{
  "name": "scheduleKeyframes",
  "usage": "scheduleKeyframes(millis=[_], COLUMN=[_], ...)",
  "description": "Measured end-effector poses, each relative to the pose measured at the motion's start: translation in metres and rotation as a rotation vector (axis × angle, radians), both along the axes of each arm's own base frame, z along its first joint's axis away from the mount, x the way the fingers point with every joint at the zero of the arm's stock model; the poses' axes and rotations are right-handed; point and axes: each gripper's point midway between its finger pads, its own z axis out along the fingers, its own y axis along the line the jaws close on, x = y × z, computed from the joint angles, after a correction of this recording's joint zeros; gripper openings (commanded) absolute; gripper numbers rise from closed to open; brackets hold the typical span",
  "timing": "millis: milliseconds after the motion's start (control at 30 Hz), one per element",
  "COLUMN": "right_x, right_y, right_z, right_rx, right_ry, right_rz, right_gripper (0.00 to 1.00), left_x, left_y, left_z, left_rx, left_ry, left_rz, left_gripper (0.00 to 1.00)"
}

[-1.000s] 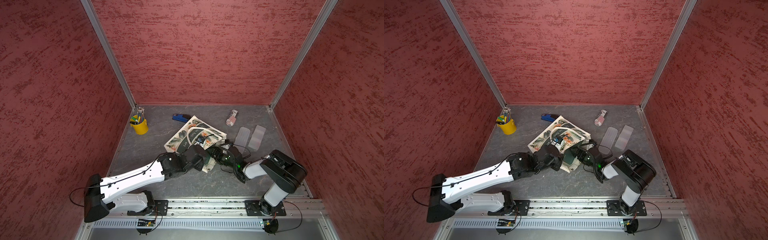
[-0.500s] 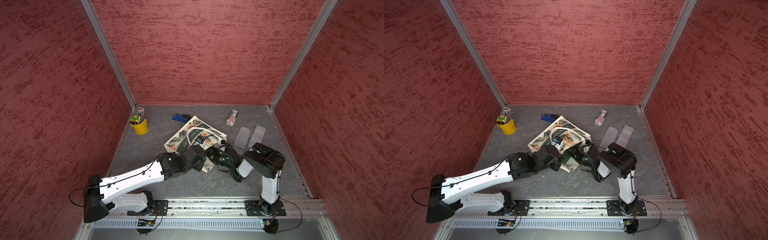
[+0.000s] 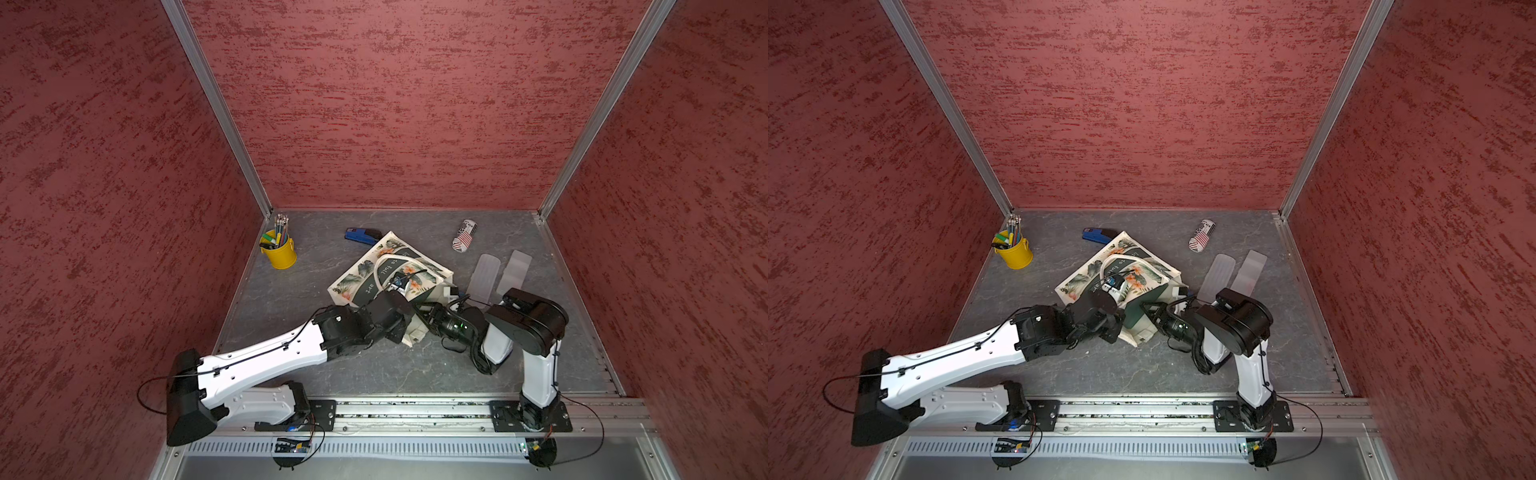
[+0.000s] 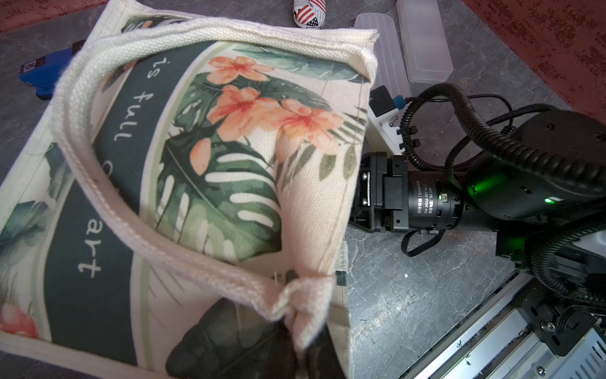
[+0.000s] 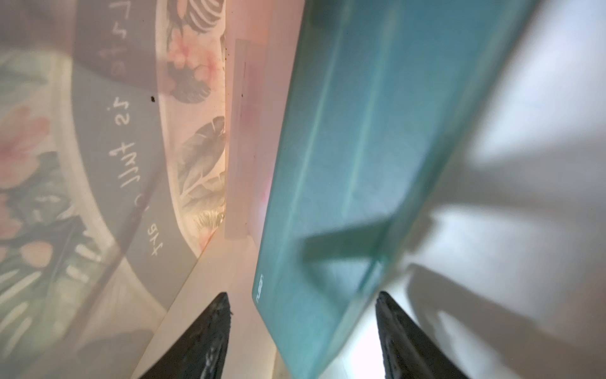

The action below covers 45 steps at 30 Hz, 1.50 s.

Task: Take out the pencil case from the canvas bag
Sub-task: Pick up the pencil case from the canvas bag.

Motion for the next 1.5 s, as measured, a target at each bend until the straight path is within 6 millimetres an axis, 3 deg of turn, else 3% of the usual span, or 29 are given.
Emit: scheduleKeyframes(millis=[200, 400, 767, 867, 1233, 1500], right_x=[-0.007, -0.002, 0.028, 0.033, 0.037, 0.029], right_y=[-0.009, -0.005, 0.02, 0.024, 0.028, 0.023], right_z=[-0.007, -0.015, -0.008, -0.008, -0.013, 0.012], right_rx=[-0.021, -0.018, 0.055, 0.06, 0.047, 0.042], right_ry=[0.025, 0.047, 0.025, 0.018, 0.005, -0.074], right_rz=[-0.018, -0.02, -0.018, -0.019, -0.011, -0.001], right_gripper=[0.72, 0.74, 0.75, 0.71, 0.4, 0.3], left_x=[0.0, -0.001, 0.0, -0.001, -0.001, 0.0], left_y=[0.001, 0.003, 0.004, 0.003, 0.004, 0.004], left_z=[0.002, 0.003, -0.002, -0.004, -0.004, -0.004], left_rx=[-0.003, -0.002, 0.022, 0.027, 0.035, 0.037], left_ry=[-0.003, -0.004, 0.0, 0.002, -0.003, -0.006], left_rz=[0.002, 0.003, 0.008, 0.004, 0.007, 0.014], left_gripper=[0.0, 0.0, 0.0, 0.0, 0.0, 0.0])
